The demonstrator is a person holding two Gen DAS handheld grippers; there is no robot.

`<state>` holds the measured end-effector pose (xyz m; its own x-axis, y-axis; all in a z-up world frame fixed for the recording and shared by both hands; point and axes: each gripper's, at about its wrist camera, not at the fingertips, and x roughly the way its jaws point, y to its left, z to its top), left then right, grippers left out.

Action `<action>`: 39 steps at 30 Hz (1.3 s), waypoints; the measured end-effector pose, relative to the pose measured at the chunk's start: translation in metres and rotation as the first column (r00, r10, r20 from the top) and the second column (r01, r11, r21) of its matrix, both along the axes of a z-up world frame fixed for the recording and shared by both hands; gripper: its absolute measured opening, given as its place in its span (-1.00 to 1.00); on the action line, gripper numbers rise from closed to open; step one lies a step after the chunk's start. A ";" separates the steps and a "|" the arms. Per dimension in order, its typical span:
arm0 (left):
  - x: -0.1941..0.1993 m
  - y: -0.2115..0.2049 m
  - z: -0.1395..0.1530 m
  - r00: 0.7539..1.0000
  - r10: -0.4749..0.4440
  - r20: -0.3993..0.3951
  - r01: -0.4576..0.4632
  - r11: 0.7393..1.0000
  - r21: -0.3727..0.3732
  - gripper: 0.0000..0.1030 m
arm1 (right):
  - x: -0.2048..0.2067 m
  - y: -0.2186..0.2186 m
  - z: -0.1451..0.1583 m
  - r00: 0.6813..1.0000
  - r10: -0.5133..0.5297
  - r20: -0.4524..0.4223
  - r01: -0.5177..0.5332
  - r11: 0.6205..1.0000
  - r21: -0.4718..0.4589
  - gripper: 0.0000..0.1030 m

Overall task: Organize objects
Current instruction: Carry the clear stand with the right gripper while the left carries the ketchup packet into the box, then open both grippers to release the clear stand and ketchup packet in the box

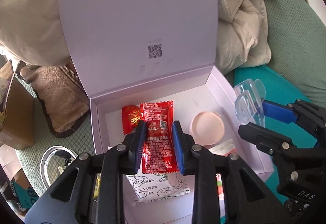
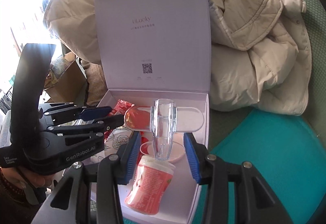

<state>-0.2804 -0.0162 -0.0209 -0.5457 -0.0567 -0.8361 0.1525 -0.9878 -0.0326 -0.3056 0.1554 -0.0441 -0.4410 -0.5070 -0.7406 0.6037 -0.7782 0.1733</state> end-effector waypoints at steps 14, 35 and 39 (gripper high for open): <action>-0.008 -0.004 -0.021 0.997 0.073 0.021 -0.071 0.996 -0.048 -0.51 | -0.013 -0.015 -0.022 1.000 -0.022 -0.006 0.023 0.998 0.058 -0.14; -0.016 -0.008 -0.037 0.993 0.087 0.077 -0.087 0.996 0.001 -0.41 | -0.021 -0.023 -0.035 0.997 -0.050 0.058 0.041 0.990 0.135 -0.14; -0.017 -0.001 -0.039 0.993 0.065 0.101 -0.064 0.998 -0.015 -0.34 | -0.022 -0.029 -0.038 0.995 -0.084 0.061 0.073 0.985 0.159 0.08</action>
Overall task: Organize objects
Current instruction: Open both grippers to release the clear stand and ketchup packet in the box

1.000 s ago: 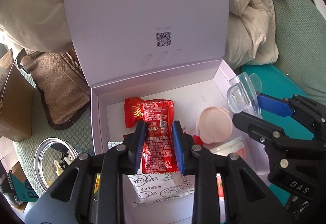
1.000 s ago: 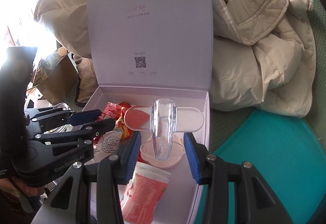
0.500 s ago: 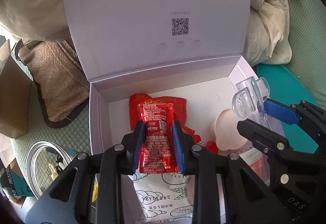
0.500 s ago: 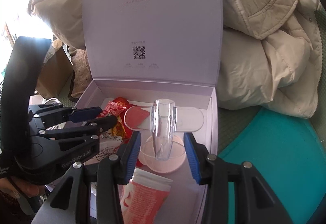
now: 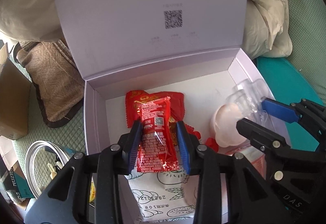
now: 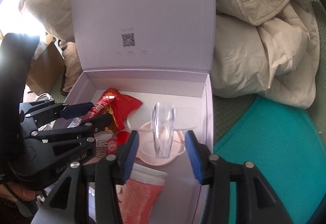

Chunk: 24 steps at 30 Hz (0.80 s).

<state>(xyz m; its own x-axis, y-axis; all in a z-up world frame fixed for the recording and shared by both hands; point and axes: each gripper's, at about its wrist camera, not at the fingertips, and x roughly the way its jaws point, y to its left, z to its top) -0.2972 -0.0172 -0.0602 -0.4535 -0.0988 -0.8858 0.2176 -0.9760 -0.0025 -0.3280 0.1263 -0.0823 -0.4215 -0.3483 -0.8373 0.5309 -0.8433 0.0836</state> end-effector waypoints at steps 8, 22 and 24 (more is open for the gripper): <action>0.002 0.001 0.004 1.000 0.003 -0.004 -0.003 1.000 -0.005 -0.26 | 0.002 -0.004 0.004 1.000 -0.022 -0.019 0.022 1.000 0.013 0.08; 0.028 0.014 0.029 0.997 -0.018 -0.076 0.016 0.999 -0.035 -0.12 | 0.033 0.015 0.031 0.994 -0.102 -0.045 0.103 0.994 0.026 0.11; 0.035 0.015 0.036 0.997 0.001 -0.082 -0.005 0.999 -0.052 -0.11 | 0.037 0.018 0.036 0.993 -0.107 -0.053 0.108 0.994 0.028 0.13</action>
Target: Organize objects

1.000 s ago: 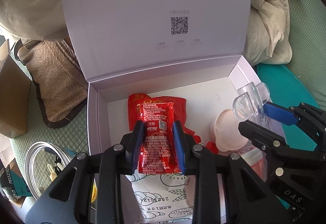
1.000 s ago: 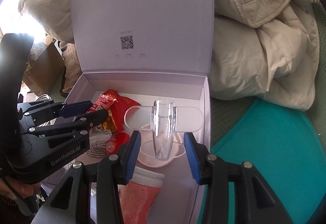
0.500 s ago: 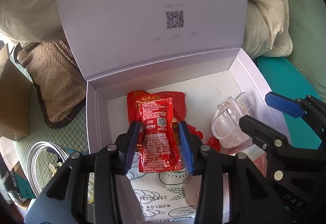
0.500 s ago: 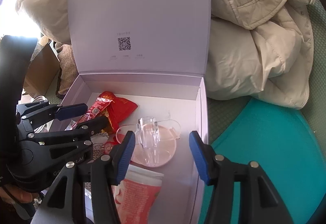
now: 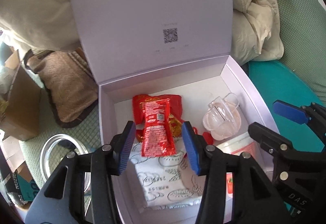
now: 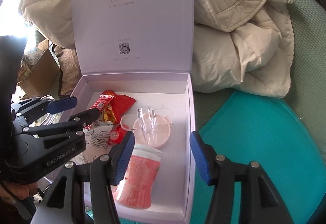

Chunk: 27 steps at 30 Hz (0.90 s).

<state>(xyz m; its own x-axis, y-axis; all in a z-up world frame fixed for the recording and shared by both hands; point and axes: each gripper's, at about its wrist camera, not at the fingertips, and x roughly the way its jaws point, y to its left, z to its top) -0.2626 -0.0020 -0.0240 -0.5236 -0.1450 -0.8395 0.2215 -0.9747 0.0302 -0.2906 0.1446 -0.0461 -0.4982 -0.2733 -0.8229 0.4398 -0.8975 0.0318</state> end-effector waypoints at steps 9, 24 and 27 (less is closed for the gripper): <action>0.016 -0.007 0.042 0.993 -0.011 -0.115 0.005 0.999 -0.048 0.17 | 0.025 0.010 0.038 0.997 -0.019 -0.077 0.016 0.999 -0.035 0.15; 0.107 -0.003 0.122 0.965 0.027 -0.261 -0.070 0.985 -0.158 0.32 | 0.106 0.009 0.125 0.970 -0.024 -0.242 0.014 0.999 -0.043 0.39; 0.120 -0.003 0.127 0.964 0.020 -0.265 -0.061 0.988 -0.145 0.42 | 0.124 0.008 0.134 0.967 -0.015 -0.255 0.004 0.999 -0.042 0.39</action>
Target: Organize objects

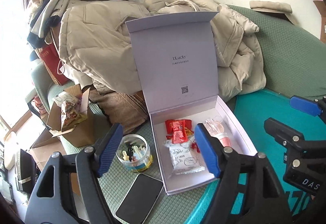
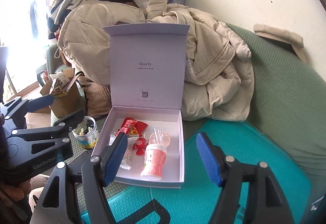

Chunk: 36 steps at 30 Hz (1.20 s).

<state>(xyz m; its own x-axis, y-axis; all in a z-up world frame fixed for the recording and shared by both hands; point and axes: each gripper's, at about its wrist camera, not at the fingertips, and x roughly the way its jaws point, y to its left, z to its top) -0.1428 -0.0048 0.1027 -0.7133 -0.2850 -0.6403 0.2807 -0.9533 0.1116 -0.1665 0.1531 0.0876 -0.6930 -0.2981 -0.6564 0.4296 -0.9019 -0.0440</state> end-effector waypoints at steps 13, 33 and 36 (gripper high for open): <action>0.066 -0.004 0.000 0.999 0.017 -0.051 -0.013 0.998 0.065 0.53 | 0.063 -0.001 -0.002 1.000 -0.005 -0.021 0.005 1.000 0.008 0.52; 0.128 -0.007 -0.043 0.999 0.038 -0.024 -0.036 0.994 0.102 0.64 | 0.105 0.000 -0.052 1.000 -0.026 0.005 0.026 1.000 -0.012 0.52; 0.134 -0.006 -0.051 0.999 0.033 -0.018 -0.031 0.995 0.098 0.64 | 0.108 0.001 -0.065 0.999 -0.030 0.030 0.030 0.999 -0.018 0.52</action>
<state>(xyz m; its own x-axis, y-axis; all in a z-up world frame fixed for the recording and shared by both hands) -0.0089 -0.0112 0.0515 -0.7174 -0.2447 -0.6522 0.3128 -0.9497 0.0122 -0.0590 0.1544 0.0223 -0.6822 -0.2897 -0.6713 0.4030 -0.9151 -0.0147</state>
